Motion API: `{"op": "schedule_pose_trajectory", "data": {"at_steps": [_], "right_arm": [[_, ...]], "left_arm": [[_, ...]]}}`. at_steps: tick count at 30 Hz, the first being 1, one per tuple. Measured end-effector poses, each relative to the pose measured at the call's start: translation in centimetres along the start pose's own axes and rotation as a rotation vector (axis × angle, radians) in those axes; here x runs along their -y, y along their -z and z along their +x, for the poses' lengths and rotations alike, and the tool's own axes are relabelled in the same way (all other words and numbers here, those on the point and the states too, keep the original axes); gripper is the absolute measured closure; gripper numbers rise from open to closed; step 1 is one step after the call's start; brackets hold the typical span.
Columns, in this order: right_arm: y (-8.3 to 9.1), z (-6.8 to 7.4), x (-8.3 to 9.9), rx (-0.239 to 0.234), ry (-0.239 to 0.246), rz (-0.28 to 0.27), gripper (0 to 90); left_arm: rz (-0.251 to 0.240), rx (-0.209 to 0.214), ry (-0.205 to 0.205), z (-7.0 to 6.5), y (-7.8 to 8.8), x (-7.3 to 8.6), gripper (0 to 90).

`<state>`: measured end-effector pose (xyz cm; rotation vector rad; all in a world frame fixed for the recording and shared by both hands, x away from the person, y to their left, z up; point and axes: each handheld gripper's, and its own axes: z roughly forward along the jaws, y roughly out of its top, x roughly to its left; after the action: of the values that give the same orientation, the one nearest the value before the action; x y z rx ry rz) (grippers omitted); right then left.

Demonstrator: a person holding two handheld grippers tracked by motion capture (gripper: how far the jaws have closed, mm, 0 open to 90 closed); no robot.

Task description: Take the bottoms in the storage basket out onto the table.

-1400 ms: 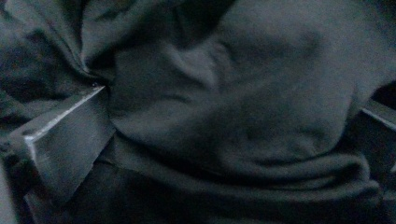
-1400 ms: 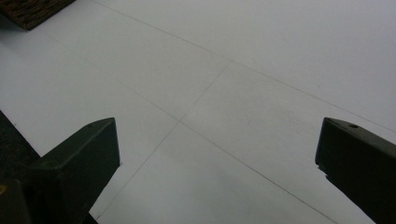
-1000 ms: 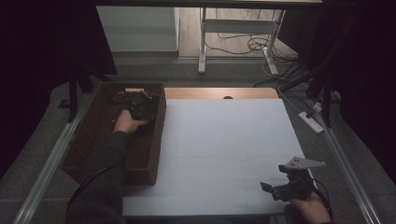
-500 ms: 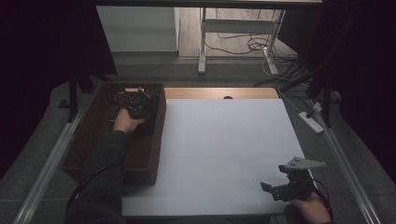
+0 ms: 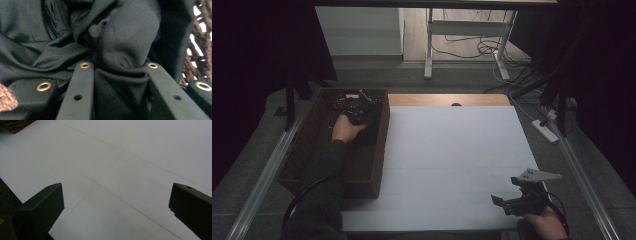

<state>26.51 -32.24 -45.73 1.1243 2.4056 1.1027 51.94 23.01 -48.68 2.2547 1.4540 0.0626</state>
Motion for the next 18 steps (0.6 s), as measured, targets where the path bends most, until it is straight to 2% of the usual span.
{"op": "schedule_pose_trajectory", "data": {"at_steps": [5,9,18], "right_arm": [[0.0,0.0,0.0,-0.001,-0.004,0.001,0.4],[0.0,0.0,0.0,0.002,-0.004,0.001,0.4],[0.0,0.0,0.1,0.001,-0.011,0.003,0.4]], "left_arm": [[0.001,-0.013,0.0,-0.2,0.8,-0.2,73.8],[-0.026,-0.038,-0.003,-0.3,1.8,0.0,73.9],[-0.091,-0.048,0.004,0.1,3.9,0.4,74.1]]}}
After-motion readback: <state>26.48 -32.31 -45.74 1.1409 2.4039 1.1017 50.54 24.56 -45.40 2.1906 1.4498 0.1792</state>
